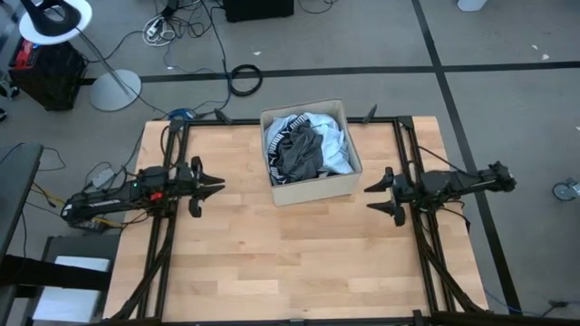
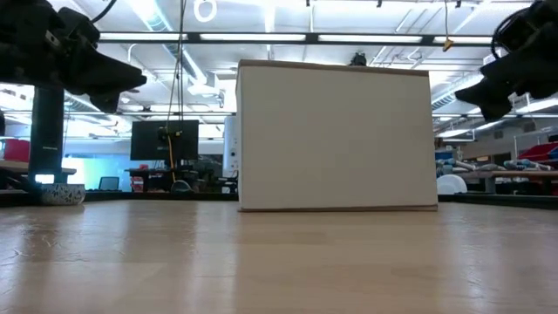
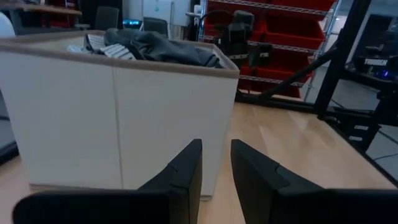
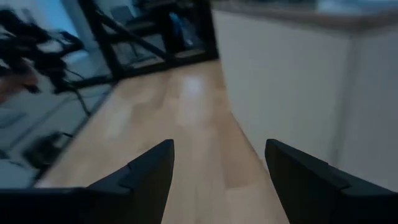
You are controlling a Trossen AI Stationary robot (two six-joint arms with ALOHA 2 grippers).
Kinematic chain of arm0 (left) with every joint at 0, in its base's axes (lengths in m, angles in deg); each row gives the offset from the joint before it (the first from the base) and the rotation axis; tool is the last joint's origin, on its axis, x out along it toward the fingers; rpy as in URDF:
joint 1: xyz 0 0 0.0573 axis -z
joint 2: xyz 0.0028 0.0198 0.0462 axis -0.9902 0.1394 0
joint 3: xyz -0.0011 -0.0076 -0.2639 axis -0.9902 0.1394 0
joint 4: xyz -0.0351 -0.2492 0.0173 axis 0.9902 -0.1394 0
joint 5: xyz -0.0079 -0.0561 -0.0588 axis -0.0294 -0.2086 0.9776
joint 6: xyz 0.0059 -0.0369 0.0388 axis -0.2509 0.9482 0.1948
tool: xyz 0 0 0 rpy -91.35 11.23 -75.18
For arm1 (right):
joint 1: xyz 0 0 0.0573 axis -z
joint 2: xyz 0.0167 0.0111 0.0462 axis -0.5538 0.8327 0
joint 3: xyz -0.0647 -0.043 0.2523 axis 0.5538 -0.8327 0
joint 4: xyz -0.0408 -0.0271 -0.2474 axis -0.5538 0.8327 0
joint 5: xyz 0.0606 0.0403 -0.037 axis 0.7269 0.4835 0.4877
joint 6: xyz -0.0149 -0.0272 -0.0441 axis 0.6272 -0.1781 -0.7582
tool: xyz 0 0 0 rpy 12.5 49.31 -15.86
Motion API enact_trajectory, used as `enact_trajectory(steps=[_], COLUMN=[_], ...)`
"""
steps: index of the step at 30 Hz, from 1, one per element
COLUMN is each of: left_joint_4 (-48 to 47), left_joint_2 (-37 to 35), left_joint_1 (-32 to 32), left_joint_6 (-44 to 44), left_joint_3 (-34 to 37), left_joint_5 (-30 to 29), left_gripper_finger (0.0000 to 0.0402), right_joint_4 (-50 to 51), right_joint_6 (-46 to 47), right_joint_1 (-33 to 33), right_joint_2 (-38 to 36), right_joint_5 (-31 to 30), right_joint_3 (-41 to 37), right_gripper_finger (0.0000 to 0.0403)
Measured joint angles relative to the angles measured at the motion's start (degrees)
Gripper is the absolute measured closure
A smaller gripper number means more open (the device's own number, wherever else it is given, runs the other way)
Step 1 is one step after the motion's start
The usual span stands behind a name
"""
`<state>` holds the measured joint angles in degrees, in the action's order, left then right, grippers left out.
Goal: Sort clothes
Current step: Return to Home Position
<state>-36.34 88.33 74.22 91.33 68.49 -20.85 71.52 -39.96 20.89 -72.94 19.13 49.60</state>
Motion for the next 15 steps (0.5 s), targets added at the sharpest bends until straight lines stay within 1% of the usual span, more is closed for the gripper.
enact_trajectory(steps=[3, 6, 9, 13, 15], left_joint_4=[0.9, 1.4, 2.3, 2.9, 4.0], left_joint_2=[0.0, 0.0, 0.0, 0.0, 0.0], left_joint_1=[0.0, 0.0, 0.0, 0.0, 0.0], left_joint_6=[-1.3, -1.7, -2.3, -2.7, -2.7], left_joint_3=[-0.2, -0.2, 0.0, 1.0, 2.0], left_joint_5=[0.0, 0.0, 0.2, 0.5, 0.5], left_gripper_finger=[0.0312, 0.0312, 0.0312, 0.0312, 0.0312], right_joint_4=[-2.0, -7.8, -8.1, -7.5, -7.5], right_joint_6=[-0.8, -2.9, -4.2, -4.0, -4.0], right_joint_1=[1.8, 4.9, 8.7, 14.1, 16.7], right_joint_2=[0.8, 0.2, 0.3, 0.3, 0.3], right_joint_5=[-2.0, -2.4, 0.6, 8.4, 11.1], right_joint_3=[-1.6, -3.1, -3.3, -3.3, -3.3], right_gripper_finger=[0.0147, 0.0147, 0.0149, 0.0148, 0.0147])
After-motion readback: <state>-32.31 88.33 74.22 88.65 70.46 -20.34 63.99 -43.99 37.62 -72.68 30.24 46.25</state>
